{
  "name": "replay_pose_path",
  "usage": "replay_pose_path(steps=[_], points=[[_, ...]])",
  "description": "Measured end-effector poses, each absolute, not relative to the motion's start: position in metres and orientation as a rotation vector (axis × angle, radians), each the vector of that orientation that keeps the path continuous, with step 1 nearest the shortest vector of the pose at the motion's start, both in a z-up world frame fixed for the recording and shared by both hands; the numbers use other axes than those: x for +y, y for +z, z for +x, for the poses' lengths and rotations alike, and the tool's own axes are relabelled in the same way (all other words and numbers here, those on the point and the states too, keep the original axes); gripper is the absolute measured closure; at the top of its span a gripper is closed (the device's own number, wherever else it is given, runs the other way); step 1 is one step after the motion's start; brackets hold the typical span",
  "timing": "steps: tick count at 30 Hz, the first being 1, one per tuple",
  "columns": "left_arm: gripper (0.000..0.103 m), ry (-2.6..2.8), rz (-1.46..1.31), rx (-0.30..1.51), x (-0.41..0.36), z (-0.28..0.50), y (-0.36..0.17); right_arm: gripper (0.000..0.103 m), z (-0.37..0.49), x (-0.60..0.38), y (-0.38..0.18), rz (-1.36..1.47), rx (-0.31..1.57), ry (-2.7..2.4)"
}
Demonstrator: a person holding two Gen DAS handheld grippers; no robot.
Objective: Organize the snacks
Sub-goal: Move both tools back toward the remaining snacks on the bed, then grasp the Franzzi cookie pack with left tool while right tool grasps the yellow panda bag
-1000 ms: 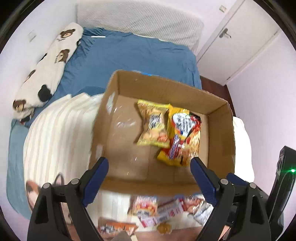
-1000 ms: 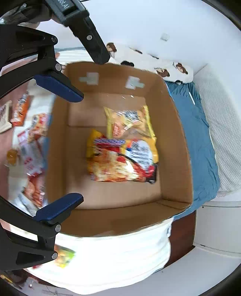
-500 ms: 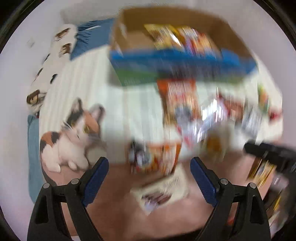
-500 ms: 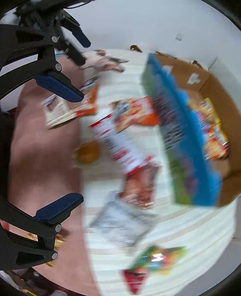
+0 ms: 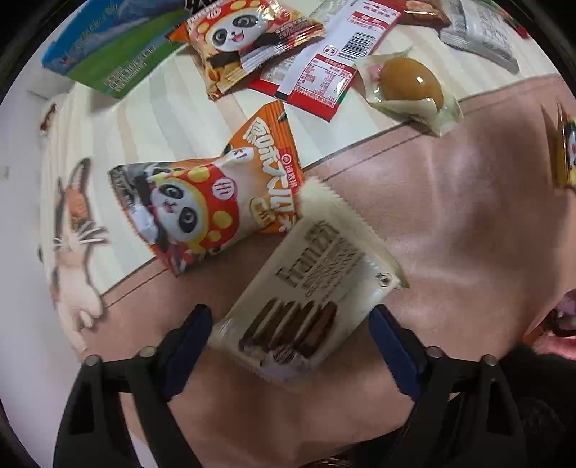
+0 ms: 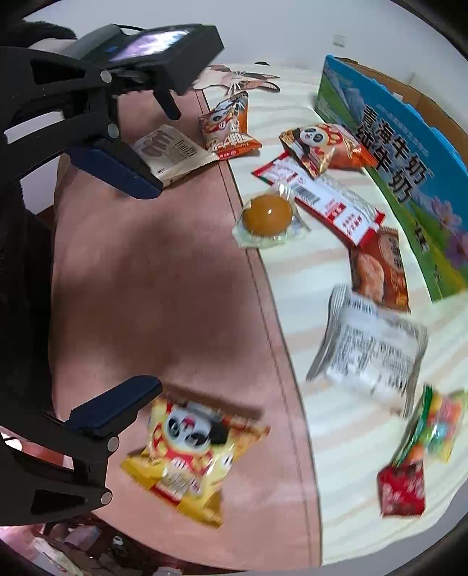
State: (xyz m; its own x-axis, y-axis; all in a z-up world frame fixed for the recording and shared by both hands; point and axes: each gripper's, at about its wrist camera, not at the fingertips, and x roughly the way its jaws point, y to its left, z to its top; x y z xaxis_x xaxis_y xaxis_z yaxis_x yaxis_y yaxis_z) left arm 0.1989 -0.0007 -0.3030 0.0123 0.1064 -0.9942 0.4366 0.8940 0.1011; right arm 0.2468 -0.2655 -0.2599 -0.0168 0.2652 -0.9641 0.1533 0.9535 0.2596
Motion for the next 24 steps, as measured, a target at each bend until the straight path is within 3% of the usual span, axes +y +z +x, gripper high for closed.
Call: replay_pose_path(steps=[8, 17, 20, 24], points=[[0.033, -0.14, 0.073, 1.583, 0.025, 0.214, -0.296, 0.003, 0.243, -0.277, -0.243, -0.082, 1.545, -0.008], [0.033, -0.101, -0.163, 1.594, 0.045, 0.195, -0.303, 0.003, 0.238, -0.263, -0.285, -0.62, 1.546, 0.007], [0.033, -0.116, -0.15, 1.597, 0.045, 0.185, -0.311, 0.004, 0.24, -0.267, -0.306, -0.633, 1.586, 0.041], [0.033, -0.124, -0.154, 1.596, 0.05, 0.174, -0.317, 0.017, 0.248, -0.285, -0.317, -0.433, 1.653, 0.051]])
